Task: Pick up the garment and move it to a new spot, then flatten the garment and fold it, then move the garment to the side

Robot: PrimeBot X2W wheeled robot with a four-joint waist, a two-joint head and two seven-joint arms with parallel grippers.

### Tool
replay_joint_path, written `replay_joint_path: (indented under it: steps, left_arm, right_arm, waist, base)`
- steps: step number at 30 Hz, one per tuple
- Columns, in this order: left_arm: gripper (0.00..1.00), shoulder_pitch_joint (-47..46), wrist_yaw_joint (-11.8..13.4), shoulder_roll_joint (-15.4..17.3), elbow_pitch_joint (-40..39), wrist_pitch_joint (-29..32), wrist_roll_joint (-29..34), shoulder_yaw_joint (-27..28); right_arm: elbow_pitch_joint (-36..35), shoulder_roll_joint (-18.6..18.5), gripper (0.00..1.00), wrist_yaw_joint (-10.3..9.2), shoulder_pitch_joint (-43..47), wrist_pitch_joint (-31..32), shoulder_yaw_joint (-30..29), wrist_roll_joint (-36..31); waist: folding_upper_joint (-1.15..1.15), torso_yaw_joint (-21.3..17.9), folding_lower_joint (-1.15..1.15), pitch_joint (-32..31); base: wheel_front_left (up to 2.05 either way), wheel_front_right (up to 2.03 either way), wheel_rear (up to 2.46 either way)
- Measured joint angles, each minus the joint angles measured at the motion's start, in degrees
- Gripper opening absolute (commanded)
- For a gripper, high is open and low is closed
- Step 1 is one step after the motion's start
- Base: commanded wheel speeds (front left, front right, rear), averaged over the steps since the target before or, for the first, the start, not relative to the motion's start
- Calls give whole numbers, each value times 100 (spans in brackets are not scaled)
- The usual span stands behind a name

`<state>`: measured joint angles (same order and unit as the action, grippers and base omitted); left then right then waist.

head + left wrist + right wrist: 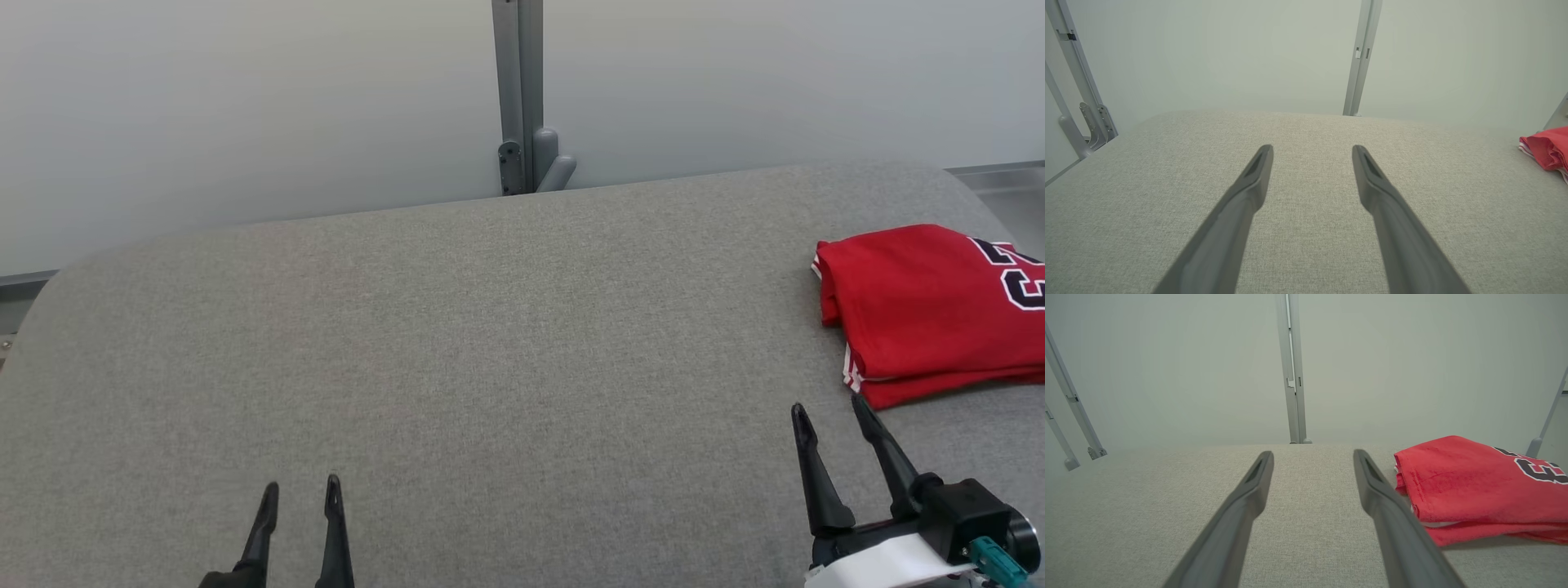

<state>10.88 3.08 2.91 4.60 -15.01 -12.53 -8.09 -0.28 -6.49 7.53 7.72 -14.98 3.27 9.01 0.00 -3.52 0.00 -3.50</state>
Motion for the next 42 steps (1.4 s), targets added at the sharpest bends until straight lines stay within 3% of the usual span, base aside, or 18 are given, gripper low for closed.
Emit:
replay_joint_path:
  steps: [8,26,42]
  left_arm:
    - [0,31,-21,-2,197,89,-404,21]
    - [0,-394,-265,48,487,396,-2283,261]
    - [0,-754,-443,92,669,638,-3584,461]
  right_arm:
    - [256,48,0,0,41,108,11,434]
    - [824,49,0,-1,-532,598,-101,2349]
    - [1214,78,0,-1,-966,989,-233,3718]
  waist:
    - [0,14,0,14]
    - [0,64,0,68]
    - [0,109,0,117]
  base:
    - [0,0,0]
    - [0,0,0]
    - [0,0,0]
